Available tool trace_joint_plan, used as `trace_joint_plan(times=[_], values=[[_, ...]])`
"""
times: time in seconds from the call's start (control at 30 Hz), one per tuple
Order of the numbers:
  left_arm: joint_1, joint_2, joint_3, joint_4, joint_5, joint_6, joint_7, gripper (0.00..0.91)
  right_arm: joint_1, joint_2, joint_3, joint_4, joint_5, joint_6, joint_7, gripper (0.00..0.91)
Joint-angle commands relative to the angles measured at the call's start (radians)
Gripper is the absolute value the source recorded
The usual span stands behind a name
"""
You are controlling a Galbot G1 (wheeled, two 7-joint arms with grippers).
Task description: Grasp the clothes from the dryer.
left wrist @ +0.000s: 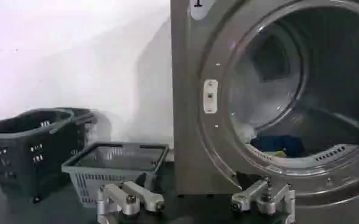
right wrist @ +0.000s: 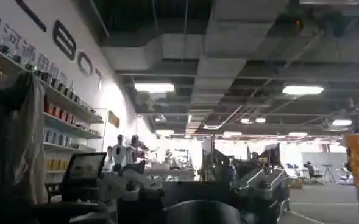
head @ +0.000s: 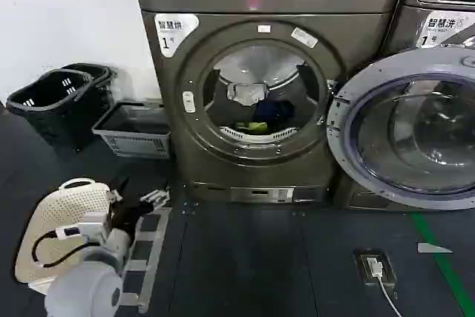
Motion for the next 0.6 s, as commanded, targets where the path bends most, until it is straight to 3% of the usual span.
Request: trace_joint_plan(times=[0.03, 0.13, 0.6], values=[[-0.001, 0.000, 0.000, 0.001, 0.002, 0.049, 0.000, 0.907, 0.002, 0.002, -0.007, 0.004, 0.000, -0.002, 0.008, 0.907], [-0.001, -0.001, 0.002, -0.001, 0.004, 0.049, 0.002, 0.907, 0.003, 0.006, -0.030, -0.022, -0.003, 0.083, 0.015, 0.907], [-0.002, -0.006, 0.013, -0.002, 0.025, 0.049, 0.011, 0.907, 0.002, 0.004, -0.053, -0.026, -0.009, 0.082, 0.036, 0.907]])
